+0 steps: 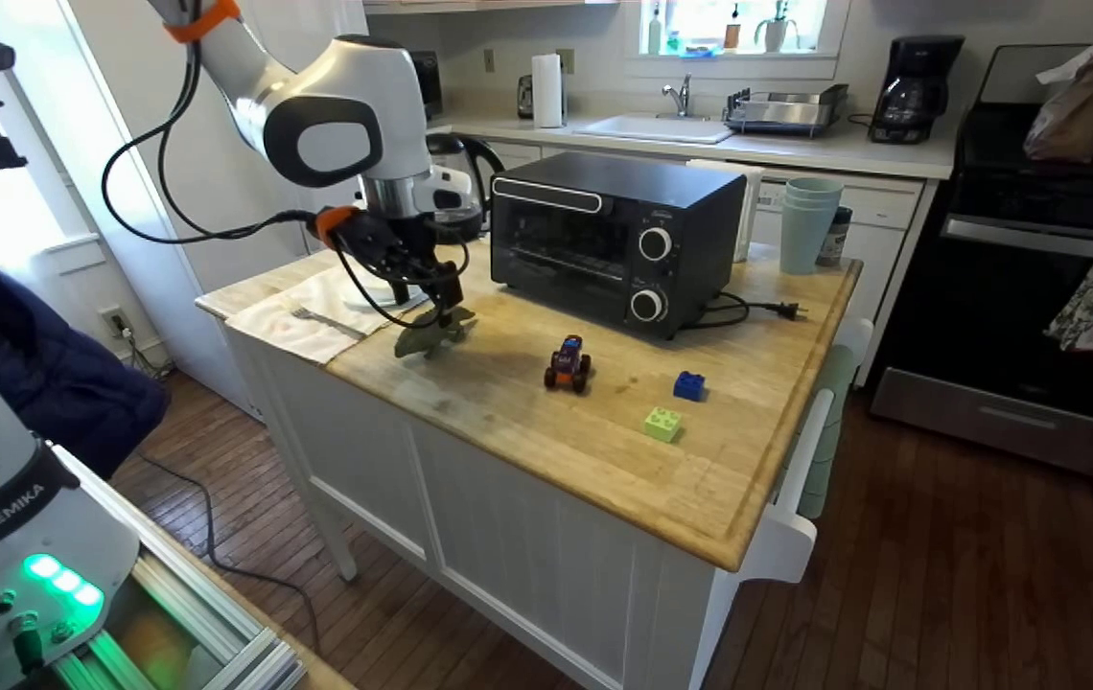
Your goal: Turn the toy animal to the right
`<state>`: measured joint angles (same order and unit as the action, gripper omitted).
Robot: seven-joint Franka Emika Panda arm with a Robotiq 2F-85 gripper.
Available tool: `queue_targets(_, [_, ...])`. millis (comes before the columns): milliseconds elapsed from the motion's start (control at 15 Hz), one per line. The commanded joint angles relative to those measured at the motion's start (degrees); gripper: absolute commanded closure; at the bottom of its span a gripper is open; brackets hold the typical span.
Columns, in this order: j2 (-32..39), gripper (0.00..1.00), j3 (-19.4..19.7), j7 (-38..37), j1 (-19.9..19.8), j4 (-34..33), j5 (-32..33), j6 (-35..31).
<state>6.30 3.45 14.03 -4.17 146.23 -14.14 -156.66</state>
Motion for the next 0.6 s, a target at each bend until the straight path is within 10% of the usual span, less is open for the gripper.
queue_targets(0, [2.39, 0.00, -1.06, -1.13, -0.48, -1.97, 0.34, 1.21])
queue_targets(533, [4.80, 0.00, -1.70, -1.66, -0.77, -3.49, 0.99, 1.33])
